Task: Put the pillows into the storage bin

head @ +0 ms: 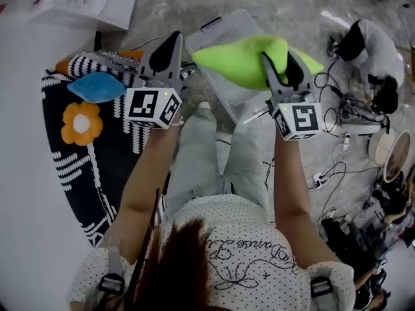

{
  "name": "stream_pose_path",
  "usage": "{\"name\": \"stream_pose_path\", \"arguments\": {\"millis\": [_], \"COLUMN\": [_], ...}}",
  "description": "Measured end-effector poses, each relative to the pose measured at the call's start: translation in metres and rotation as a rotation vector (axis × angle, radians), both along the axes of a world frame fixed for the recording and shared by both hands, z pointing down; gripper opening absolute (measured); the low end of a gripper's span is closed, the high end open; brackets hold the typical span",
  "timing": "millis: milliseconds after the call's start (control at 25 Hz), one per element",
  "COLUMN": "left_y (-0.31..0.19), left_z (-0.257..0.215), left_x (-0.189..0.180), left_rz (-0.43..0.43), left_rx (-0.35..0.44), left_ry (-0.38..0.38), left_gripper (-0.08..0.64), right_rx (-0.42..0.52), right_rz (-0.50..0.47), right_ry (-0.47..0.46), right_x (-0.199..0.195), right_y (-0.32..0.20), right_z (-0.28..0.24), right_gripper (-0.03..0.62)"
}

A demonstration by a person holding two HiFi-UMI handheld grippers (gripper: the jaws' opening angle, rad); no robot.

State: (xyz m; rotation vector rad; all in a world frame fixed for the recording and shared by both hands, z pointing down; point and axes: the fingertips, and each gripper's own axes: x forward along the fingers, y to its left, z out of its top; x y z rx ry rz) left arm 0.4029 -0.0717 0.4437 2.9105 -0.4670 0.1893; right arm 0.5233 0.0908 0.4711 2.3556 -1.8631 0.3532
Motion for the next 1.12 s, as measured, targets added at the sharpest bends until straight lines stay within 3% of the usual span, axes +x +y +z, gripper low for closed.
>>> {"name": "stream_pose_path", "arguments": {"millis": [280, 680, 920, 1120], "left_y": [0.012, 0.039, 0.073, 0.101], "left_z": [0.095, 0.249, 0.327, 0.369], "left_x": [0.009, -0.03, -0.05, -0.065], "left_rz": [-0.101, -0.243, -0.243, -0.233], "left_rx": [-0.057, -0.18, -0.226, -0.275], "left_ry": [-0.072, -0.156, -0.196, -0.22], "left_gripper": [0.005, 0.005, 0.005, 0.005], "right_rx": [-0.091, -0.244, -0.359, -0.44], "right_rz": [-0.133, -0.255, -0.355, -0.371], "right_ry": [-0.074, -0.148, -0.091, -0.123], "right_x": [0.011, -0.012, -0.045, -0.054], "right_y": [0.011, 0.047, 0.071, 0.095], "right_z": [0.106, 0.286, 0.395, 0.473], "right_gripper": [0.206, 0.206, 0.202, 0.202]}}
